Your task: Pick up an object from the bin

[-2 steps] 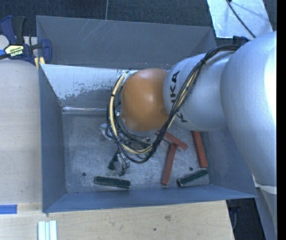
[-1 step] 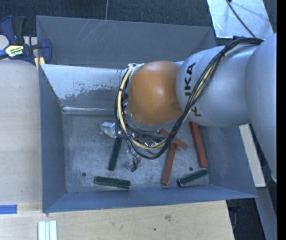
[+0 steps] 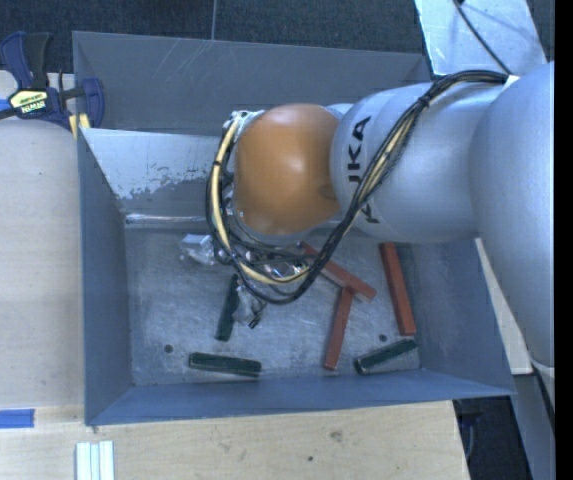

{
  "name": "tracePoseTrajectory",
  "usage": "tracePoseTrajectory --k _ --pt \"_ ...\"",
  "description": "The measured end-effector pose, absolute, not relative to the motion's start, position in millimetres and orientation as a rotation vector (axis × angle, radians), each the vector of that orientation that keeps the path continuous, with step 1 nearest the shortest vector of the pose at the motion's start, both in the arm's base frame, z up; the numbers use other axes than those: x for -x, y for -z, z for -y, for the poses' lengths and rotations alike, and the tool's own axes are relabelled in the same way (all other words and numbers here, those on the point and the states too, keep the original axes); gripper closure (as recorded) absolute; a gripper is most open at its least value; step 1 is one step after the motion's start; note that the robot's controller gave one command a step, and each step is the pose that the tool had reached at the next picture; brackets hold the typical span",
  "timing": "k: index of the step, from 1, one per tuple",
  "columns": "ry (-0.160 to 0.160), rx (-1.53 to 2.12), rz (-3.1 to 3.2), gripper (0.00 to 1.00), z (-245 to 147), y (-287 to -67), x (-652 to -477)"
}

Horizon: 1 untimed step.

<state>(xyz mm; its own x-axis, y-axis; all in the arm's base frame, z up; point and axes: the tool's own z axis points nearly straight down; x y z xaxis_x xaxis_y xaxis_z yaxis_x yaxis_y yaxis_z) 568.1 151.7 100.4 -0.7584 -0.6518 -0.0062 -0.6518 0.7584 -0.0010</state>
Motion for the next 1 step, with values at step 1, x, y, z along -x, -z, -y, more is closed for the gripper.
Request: tracePoseTrajectory --k 1 --pt "0.001 1.24 -2.889 0.0 -145.6 -69.3 -561.4"
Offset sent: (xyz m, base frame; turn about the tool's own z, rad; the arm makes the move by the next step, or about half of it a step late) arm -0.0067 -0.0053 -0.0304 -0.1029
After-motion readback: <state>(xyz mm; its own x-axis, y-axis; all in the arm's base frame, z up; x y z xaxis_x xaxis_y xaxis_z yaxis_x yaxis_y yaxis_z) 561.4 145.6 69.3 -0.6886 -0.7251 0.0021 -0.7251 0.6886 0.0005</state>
